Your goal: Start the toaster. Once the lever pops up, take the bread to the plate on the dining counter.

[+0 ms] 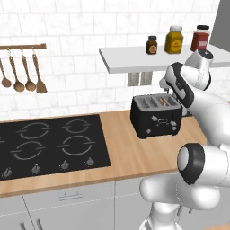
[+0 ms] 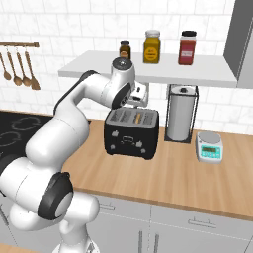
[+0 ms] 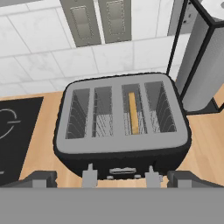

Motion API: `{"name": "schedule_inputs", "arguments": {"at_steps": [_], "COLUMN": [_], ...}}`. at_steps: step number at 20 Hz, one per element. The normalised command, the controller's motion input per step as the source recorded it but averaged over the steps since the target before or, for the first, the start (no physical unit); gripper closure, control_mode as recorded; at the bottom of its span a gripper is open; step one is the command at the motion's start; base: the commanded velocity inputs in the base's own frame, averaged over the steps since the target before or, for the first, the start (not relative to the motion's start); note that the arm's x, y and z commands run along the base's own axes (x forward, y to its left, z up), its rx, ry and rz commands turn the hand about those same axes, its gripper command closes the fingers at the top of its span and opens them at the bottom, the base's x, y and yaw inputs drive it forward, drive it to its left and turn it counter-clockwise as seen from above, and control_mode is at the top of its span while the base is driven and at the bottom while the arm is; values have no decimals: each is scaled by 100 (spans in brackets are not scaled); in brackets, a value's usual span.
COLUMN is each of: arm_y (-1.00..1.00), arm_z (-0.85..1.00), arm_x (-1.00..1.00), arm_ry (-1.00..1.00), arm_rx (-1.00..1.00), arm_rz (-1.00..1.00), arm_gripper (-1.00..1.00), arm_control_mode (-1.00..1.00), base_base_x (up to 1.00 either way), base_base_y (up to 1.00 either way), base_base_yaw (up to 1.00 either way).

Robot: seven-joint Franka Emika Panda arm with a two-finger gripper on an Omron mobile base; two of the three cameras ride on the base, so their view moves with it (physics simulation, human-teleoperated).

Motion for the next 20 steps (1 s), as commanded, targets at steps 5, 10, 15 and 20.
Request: {"name": "schedule_inputs", "arguments": {"at_steps": [5, 10, 15, 20], "arm_y": [0, 0, 0, 0], "arm_z": [0, 0, 0, 0], "arm_x": [0, 0, 0, 0], "arm_ry": [0, 0, 0, 0], "arm_rx": [0, 0, 0, 0], "arm_rz": [0, 0, 0, 0], "arm_gripper": [-100, -100, -100, -100], "arm_control_mode": [-100, -100, -100, -100], "base_base_x": [0, 0, 0, 0], "base_base_y": [0, 0, 0, 0], "base_base_yaw": [0, 0, 0, 0]}}
